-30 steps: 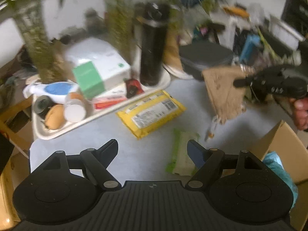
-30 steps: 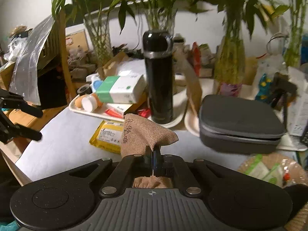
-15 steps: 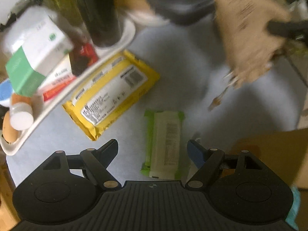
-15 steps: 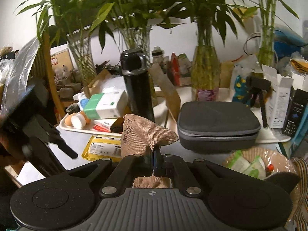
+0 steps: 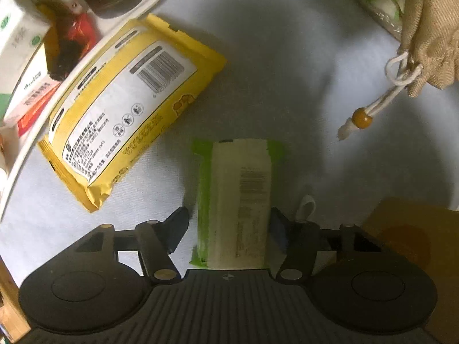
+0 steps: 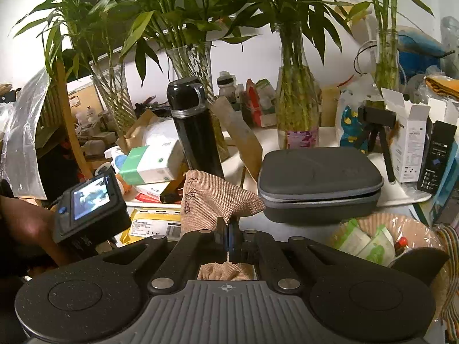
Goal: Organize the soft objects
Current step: 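Lift the burlap pouch with the right gripper while the left approaches the green-white bar, then grasp the green-and-white wrapped bar with the left gripper while the right holds the pouch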
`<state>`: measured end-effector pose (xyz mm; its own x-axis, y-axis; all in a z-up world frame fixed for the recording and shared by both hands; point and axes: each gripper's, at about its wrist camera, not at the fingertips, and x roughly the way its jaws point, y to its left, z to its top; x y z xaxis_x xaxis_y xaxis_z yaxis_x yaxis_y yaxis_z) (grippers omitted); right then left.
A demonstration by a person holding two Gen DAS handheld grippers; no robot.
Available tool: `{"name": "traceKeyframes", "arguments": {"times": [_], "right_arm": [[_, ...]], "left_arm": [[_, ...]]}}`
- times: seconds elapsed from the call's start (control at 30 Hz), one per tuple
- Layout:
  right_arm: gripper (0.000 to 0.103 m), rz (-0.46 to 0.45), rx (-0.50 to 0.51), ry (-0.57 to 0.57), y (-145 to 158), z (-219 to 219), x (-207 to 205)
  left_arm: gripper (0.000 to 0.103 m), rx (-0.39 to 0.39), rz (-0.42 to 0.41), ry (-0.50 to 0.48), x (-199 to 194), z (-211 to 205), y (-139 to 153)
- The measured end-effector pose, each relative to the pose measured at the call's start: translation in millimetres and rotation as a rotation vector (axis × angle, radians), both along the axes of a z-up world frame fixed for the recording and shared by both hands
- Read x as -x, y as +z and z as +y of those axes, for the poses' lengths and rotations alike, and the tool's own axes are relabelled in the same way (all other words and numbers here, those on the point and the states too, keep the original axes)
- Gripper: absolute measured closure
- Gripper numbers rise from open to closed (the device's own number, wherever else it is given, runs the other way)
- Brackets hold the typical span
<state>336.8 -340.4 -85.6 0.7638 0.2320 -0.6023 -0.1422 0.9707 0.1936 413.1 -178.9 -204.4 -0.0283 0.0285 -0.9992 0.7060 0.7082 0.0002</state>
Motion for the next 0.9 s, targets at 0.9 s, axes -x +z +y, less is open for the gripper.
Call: {"name": "traceKeyframes", "arguments": {"times": [0.9], "right_arm": [[0.100,-0.063,0.062,-0.025,76,14,44]], "left_arm": [[0.056,0.207,-0.423,0.145,48,59,138]]}}
